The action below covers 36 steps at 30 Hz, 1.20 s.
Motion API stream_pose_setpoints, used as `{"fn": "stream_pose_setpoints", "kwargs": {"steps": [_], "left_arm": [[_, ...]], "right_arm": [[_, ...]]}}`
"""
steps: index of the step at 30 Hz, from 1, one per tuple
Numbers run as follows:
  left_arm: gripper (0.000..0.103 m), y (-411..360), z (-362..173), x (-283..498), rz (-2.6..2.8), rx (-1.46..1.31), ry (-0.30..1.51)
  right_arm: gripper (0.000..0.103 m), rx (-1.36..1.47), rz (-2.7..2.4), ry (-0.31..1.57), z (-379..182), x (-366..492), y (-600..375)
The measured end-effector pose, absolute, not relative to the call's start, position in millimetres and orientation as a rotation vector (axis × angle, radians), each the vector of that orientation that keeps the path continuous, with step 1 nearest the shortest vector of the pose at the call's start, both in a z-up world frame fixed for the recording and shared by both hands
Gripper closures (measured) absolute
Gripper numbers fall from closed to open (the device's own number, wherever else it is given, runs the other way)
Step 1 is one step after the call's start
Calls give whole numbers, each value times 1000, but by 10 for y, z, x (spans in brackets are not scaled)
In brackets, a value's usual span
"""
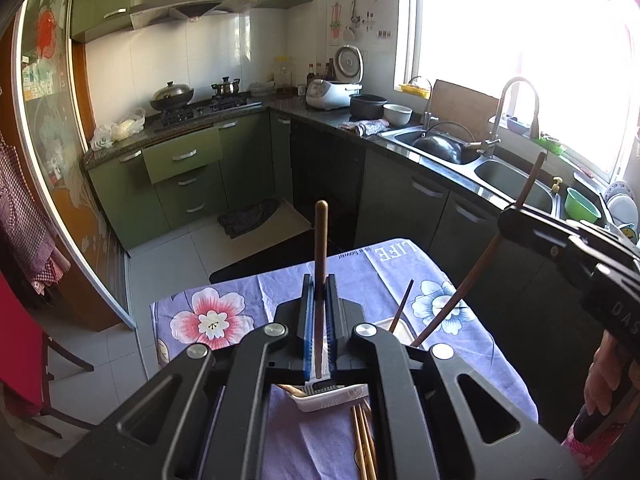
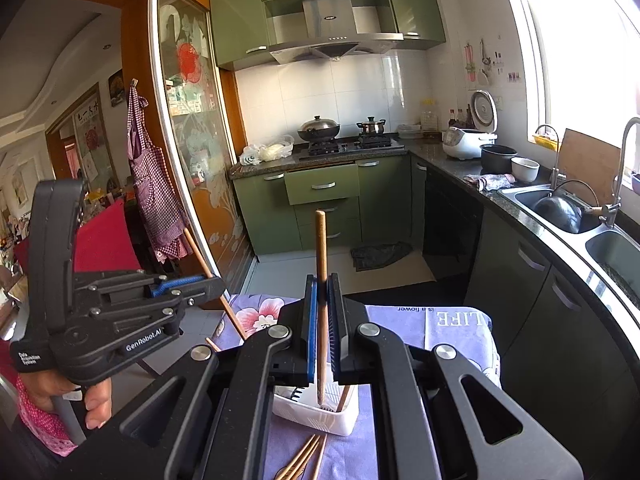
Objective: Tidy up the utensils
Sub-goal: 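Lower both held chopsticks into the white holder and open both grippers, then move both open grippers back down to the loose chopsticks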
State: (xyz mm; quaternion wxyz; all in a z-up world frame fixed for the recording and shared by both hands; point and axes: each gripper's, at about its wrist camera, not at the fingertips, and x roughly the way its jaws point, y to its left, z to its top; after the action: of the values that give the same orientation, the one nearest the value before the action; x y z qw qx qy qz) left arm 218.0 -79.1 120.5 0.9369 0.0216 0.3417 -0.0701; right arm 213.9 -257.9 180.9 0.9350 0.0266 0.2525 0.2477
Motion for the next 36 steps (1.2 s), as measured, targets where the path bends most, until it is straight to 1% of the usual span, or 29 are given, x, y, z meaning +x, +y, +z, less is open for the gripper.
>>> {"fn": "stream_pose_setpoints", "kwargs": {"steps": [4,5,7,8,9,12,15,20,26,29,32,34,35,36], "left_arm": [[97,-823,980,2217,-134,66,742],[95,-828,960,2203,-127,77,741],[84,-812,963,2142,-126,74,731],[74,-798,981,2105,-131,62,724],[71,-784,1007,2059,-135,53,712],[70,-802,1091,1899,-136,63,676],[63,-823,1100,1744,-157,70,675],[63,-849,983,1582,-193,75,715],[62,-808,702,1475,-212,48,791],[58,-817,367,1452,-229,34,877],[58,-865,-78,1494,-242,32,997],[58,-901,-390,1550,-254,19,1089],[58,-917,-535,1582,-254,15,1130],[58,-946,-675,1598,-252,17,1163]], "right_arm": [[97,72,497,554,1606,2338,-2579],[97,75,494,563,1559,2377,-2571],[97,76,492,580,1454,2446,-2540],[97,77,492,588,1408,2478,-2527],[97,77,492,595,1364,2508,-2509],[97,71,494,616,1223,2563,-2447],[97,61,495,643,1075,2616,-2387],[93,59,499,678,883,2628,-2336],[93,81,507,634,993,2321,-2538],[81,86,493,592,1049,1996,-2742],[81,82,461,582,971,1692,-2966],[77,90,444,594,851,1529,-3117],[73,93,432,606,777,1457,-3191],[72,97,421,615,696,1384,-3260]]}}
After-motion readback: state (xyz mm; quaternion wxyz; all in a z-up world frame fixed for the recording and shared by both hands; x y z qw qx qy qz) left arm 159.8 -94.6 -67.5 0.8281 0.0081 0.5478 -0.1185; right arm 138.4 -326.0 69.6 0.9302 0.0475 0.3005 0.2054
